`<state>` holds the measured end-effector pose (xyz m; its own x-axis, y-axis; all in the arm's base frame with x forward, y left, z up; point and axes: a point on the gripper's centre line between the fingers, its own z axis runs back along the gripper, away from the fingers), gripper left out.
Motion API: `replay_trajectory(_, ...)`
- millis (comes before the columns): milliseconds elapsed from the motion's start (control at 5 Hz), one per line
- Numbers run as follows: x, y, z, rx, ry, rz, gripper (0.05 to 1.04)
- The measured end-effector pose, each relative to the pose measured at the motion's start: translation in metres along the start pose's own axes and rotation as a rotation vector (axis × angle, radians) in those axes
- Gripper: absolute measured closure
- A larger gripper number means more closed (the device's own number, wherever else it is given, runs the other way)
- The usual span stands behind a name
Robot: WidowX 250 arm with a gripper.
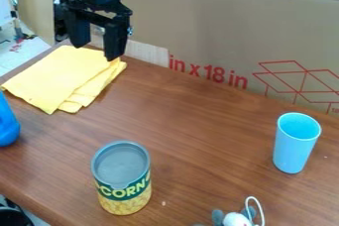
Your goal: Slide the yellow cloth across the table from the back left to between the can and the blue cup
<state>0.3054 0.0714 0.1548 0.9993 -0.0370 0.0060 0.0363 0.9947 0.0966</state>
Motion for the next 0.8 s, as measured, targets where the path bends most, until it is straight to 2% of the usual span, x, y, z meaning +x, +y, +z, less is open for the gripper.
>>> replay_trajectory(200, 0.0, -0.001, -0.009, -0.008, 0.028, -0.004, 0.083)
replay_trajectory(400, 0.002, 0.032, -0.011, -0.018, 0.028, 0.027, 0.083)
replay_trajectory(600, 0.011, 0.075, -0.012, -0.008, 0.014, 0.088, 0.083)
replay_trajectory(800, 0.021, 0.101, -0.022, 0.004, 0.039, 0.078, 0.083)
